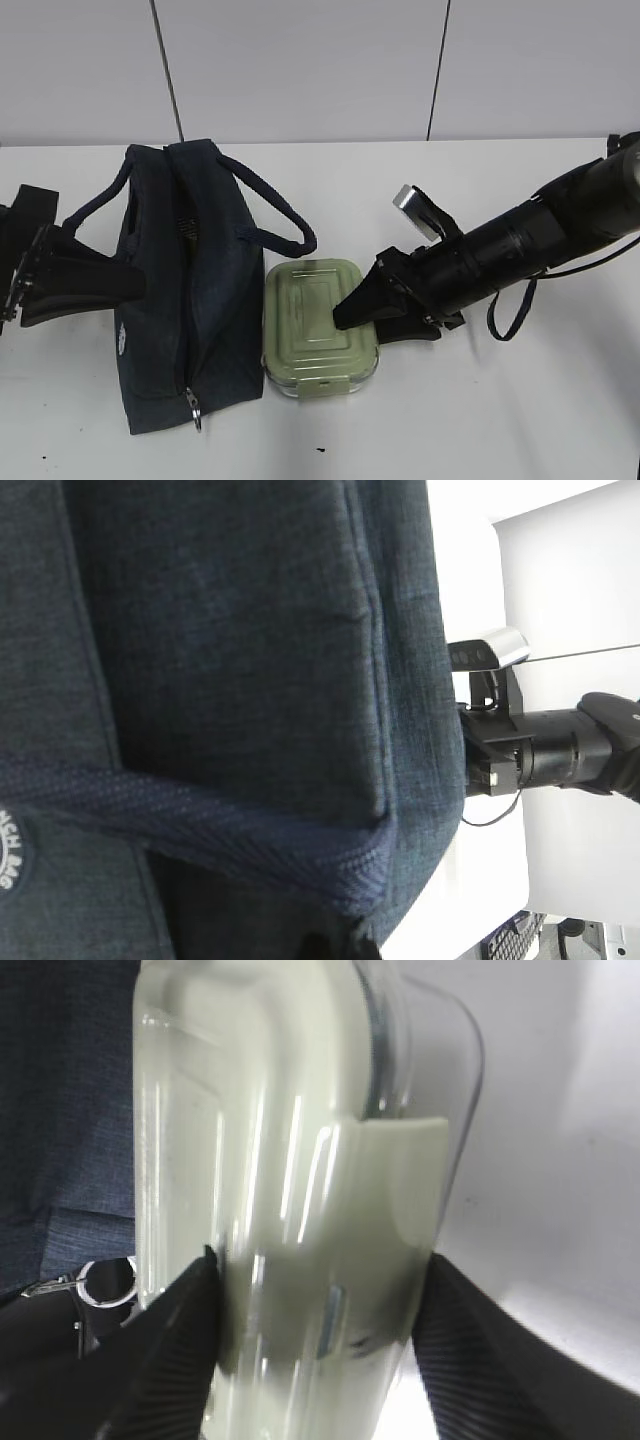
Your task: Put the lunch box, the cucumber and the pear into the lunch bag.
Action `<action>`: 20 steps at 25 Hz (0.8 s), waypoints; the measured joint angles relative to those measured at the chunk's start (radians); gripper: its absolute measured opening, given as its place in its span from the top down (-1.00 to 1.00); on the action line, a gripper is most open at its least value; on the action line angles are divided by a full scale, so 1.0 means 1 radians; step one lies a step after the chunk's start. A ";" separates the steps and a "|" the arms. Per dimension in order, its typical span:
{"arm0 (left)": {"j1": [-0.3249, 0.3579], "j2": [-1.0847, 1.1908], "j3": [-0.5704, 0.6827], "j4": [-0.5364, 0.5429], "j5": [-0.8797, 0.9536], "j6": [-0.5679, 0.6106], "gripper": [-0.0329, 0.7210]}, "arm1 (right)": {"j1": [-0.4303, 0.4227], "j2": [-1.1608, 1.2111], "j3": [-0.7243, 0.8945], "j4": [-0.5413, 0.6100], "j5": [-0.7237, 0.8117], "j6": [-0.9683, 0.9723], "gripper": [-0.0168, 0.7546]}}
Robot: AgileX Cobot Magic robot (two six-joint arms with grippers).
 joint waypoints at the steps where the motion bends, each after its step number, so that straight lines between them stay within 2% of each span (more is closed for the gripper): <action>1: 0.000 0.000 0.000 0.000 0.000 0.000 0.95 | 0.000 0.000 0.000 0.000 0.002 0.002 -0.19; 6: 0.000 0.000 0.000 0.000 0.000 0.000 0.95 | 0.000 0.000 0.000 0.002 0.011 0.006 -0.10; 14: 0.000 0.000 0.000 0.000 0.000 0.000 0.95 | 0.000 0.001 -0.002 0.000 0.024 0.006 -0.09; 20: 0.000 0.000 0.000 0.000 0.000 0.000 0.95 | -0.036 0.008 -0.030 -0.025 0.067 0.006 -0.08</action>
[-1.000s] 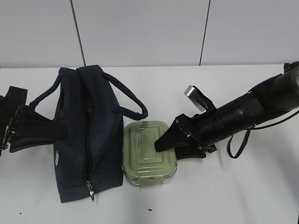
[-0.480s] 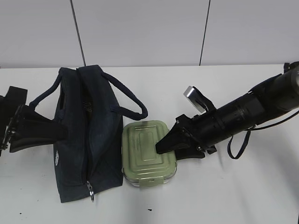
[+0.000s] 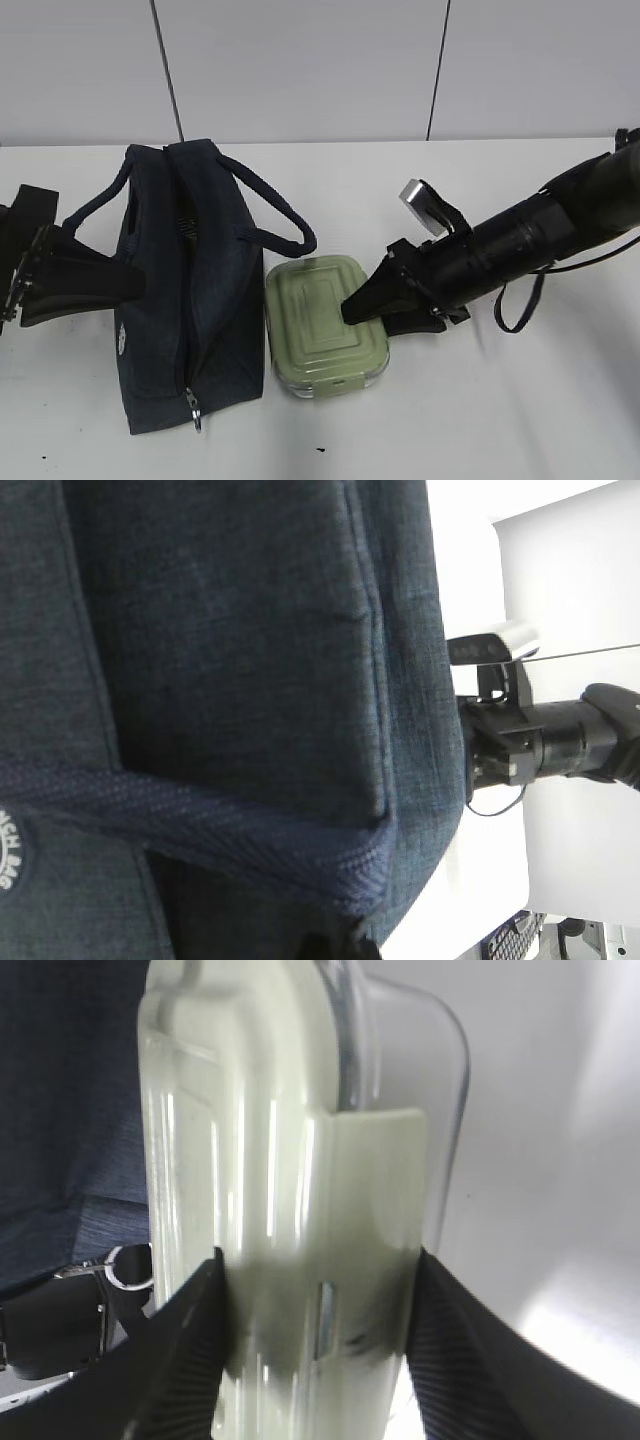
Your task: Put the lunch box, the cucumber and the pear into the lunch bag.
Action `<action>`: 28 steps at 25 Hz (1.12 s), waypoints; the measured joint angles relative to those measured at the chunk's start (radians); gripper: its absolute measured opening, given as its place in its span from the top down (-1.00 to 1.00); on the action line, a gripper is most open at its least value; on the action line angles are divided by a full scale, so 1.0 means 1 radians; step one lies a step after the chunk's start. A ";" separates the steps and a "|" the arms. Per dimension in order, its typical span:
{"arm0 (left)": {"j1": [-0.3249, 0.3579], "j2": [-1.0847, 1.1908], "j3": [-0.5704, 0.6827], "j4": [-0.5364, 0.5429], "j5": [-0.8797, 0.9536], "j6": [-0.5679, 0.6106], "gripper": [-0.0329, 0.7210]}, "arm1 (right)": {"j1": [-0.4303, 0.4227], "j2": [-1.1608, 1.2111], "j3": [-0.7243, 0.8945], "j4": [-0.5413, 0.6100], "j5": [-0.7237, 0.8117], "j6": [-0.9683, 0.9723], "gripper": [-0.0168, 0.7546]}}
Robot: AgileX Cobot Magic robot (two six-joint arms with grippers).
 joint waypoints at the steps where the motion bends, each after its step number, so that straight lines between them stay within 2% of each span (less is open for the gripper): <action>1: 0.000 0.000 0.000 0.000 0.000 0.000 0.95 | -0.010 0.000 -0.008 -0.001 0.010 0.000 -0.08; 23: 0.000 0.000 0.000 0.000 0.000 0.000 0.95 | -0.190 0.000 -0.030 -0.003 0.028 -0.002 -0.08; 28: 0.000 0.000 0.000 0.000 0.000 0.000 0.95 | -0.199 0.000 -0.032 0.009 0.028 -0.002 -0.08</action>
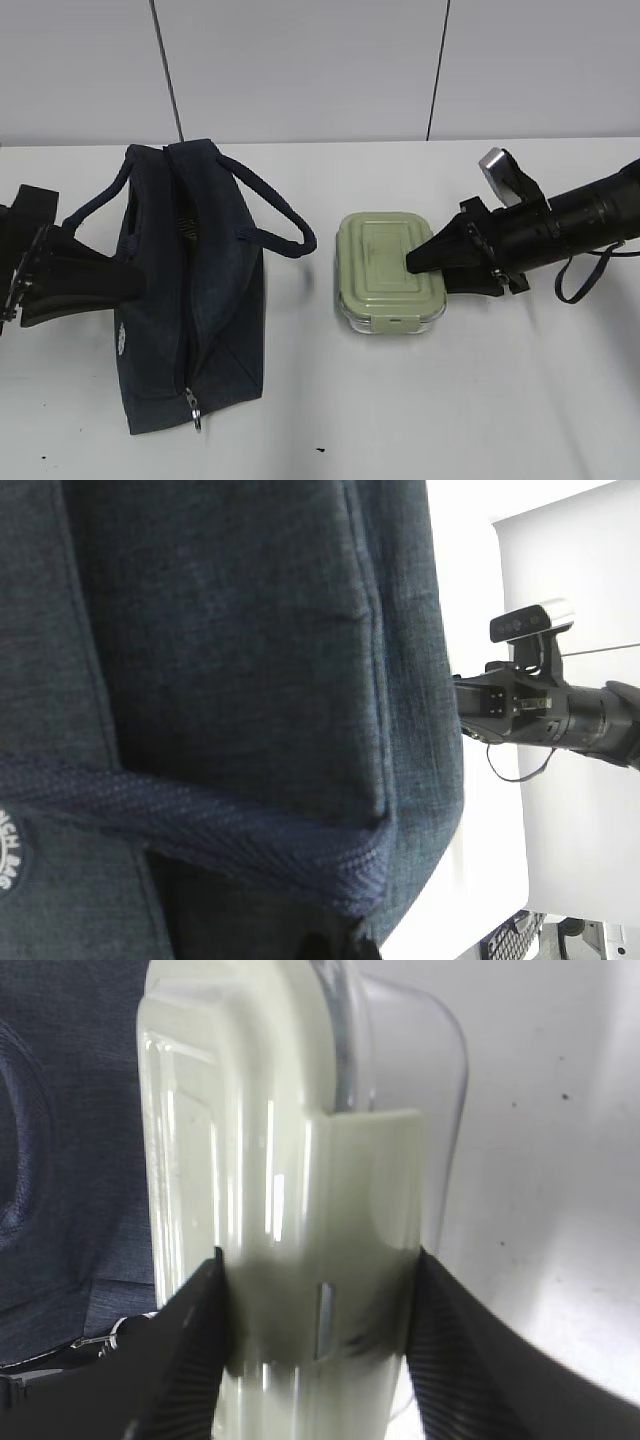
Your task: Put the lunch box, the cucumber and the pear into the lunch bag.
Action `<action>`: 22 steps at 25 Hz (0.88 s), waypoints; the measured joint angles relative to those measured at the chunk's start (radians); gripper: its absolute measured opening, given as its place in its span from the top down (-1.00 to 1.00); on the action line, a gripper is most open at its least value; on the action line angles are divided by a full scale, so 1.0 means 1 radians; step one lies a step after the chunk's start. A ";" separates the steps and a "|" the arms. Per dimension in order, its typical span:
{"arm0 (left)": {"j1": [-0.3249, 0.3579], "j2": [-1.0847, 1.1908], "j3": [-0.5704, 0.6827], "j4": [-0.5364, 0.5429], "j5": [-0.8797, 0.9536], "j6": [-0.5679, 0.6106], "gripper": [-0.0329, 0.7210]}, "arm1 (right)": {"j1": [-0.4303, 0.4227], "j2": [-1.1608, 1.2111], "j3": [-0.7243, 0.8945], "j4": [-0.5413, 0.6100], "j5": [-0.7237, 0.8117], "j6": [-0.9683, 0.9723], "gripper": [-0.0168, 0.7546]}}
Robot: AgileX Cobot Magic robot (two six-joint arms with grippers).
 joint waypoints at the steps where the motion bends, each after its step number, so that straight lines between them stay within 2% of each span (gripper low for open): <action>1: 0.000 0.000 0.000 0.000 0.000 0.000 0.95 | 0.000 -0.002 -0.005 0.000 0.000 0.000 -0.08; 16: 0.000 0.000 0.000 0.000 0.000 0.000 0.95 | 0.000 -0.132 -0.159 -0.008 0.017 0.109 -0.08; 22: 0.000 0.000 0.000 0.000 0.000 0.000 0.95 | 0.046 -0.166 -0.230 -0.010 0.025 0.162 -0.08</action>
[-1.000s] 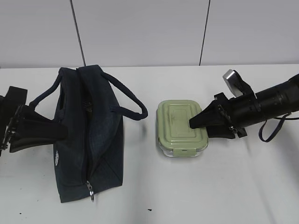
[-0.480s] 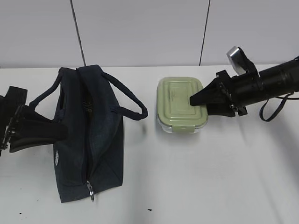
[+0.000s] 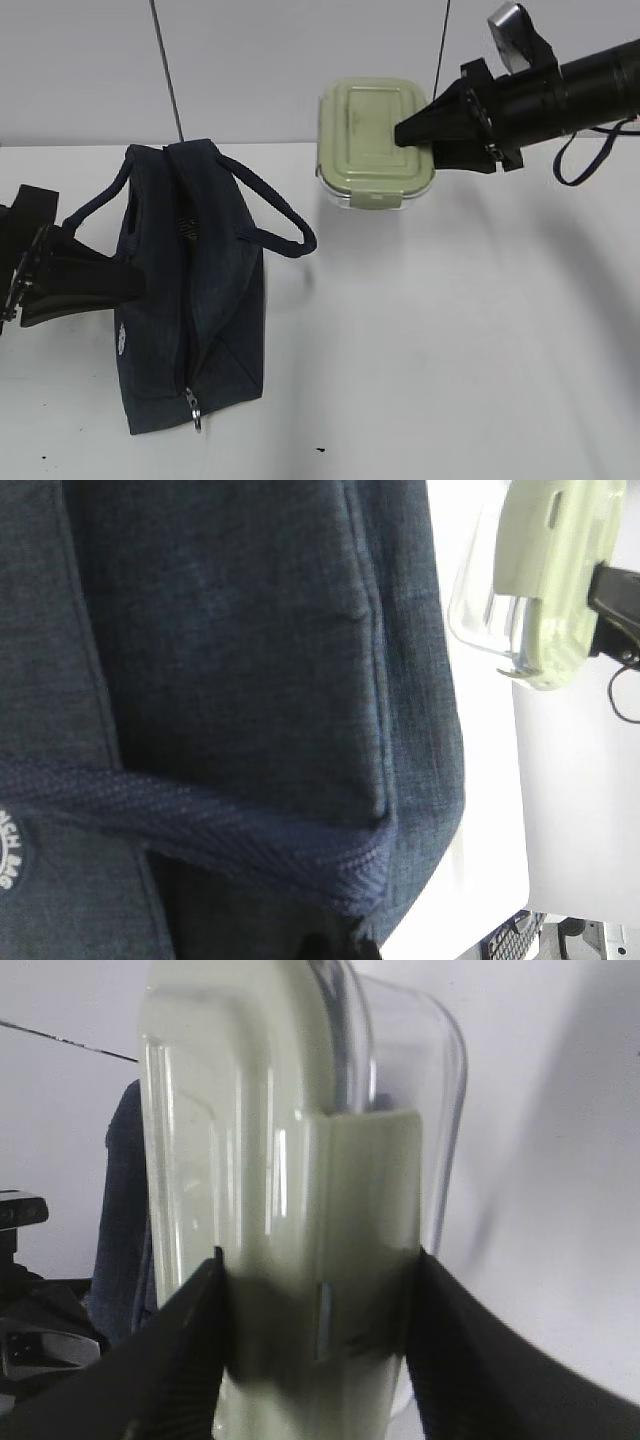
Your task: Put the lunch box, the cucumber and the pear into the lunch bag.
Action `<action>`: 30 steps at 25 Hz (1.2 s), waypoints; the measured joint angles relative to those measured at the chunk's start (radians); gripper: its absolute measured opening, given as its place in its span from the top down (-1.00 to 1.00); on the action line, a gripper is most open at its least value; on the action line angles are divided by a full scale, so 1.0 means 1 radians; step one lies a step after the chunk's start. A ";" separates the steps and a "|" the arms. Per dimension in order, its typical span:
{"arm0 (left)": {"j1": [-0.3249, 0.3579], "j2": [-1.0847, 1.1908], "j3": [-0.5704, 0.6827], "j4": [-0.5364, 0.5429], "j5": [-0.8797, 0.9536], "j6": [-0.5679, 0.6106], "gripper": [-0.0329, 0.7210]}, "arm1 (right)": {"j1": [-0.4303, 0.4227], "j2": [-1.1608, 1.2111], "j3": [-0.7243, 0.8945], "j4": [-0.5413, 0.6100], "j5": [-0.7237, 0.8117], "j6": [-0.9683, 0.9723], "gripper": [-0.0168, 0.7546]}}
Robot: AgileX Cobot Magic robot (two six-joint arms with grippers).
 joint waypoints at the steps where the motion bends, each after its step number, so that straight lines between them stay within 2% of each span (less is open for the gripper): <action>1: 0.000 0.000 0.000 0.000 0.000 0.000 0.95 | 0.013 0.000 -0.013 0.000 0.002 0.006 -0.08; 11: 0.000 0.000 0.000 0.000 0.000 0.000 0.95 | 0.168 0.000 -0.107 0.077 0.022 0.016 -0.08; 19: 0.000 0.000 0.000 0.000 0.001 0.000 0.95 | 0.279 0.000 -0.135 0.080 0.023 0.019 -0.08; 25: 0.000 0.000 0.000 0.001 0.005 0.000 0.95 | 0.351 0.000 -0.135 0.080 -0.077 0.019 -0.08; 30: 0.000 0.000 0.000 0.002 0.011 0.000 0.95 | 0.368 0.010 -0.136 0.084 -0.135 0.019 -0.08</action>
